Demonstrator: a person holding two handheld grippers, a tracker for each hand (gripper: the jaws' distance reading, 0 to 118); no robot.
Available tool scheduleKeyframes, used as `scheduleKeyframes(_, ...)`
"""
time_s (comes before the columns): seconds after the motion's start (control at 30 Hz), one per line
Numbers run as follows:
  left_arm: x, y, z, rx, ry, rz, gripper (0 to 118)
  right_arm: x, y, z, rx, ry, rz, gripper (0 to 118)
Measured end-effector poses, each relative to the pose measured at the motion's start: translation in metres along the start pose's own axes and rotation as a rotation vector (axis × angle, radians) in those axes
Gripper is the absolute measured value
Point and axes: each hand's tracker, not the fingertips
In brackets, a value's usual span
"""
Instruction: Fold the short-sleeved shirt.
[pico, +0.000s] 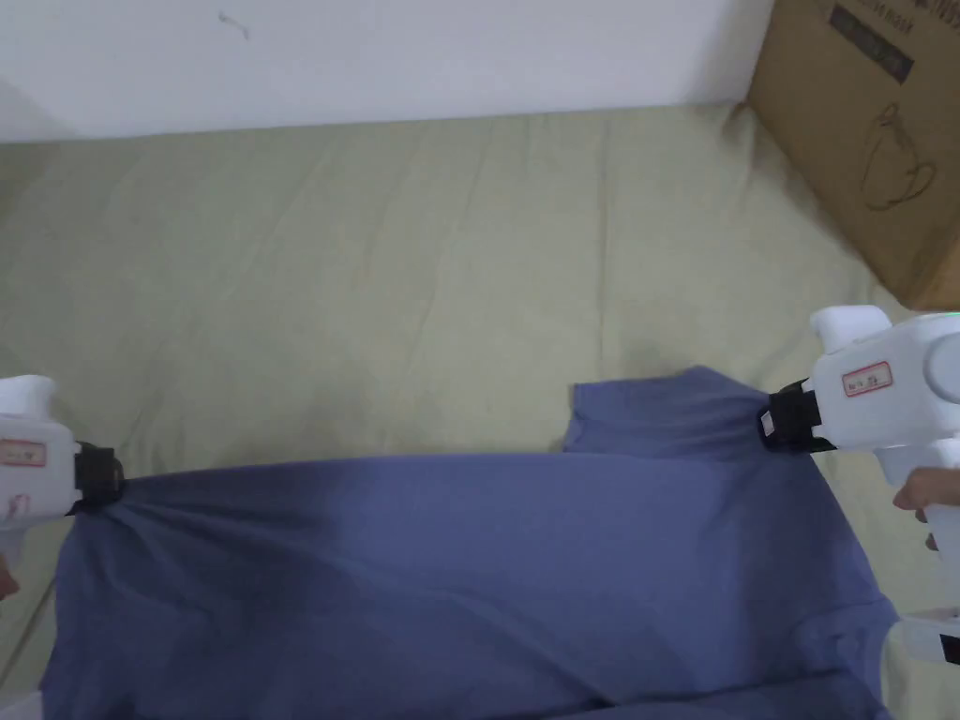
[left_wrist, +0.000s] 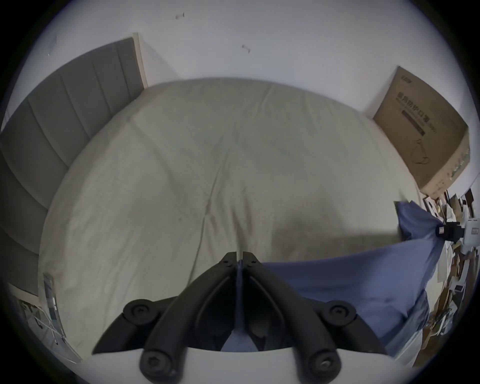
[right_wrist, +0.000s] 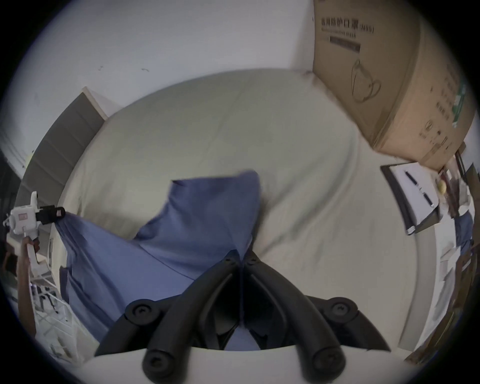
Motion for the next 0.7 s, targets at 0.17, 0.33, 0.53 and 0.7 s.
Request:
scheduleKeyframes(0.17,-0.006,-0.032,0.075,0.066,-0.015,-0.033,1,-0.006,-0.032,0.077,0.081,0.026,0.024,0)
scheduleKeyframes(0.33,-0.010,-0.086,0.130,0.113,-0.008,-0.063,1,-0.016,-0.097,0.138,0.114,0.036,0.060,0)
scheduleKeyframes(0.53,-0.029,-0.168,0.120,0.008,-0.001,-0.005,1,-0.015,-0.197,0.120,-0.037,0.060,0.008,0)
scheduleKeyframes(0.7,-0.038,-0.214,0.084,-0.082,-0.001,0.028,6,-0.017,-0.261,0.062,-0.114,0.021,-0.035,16)
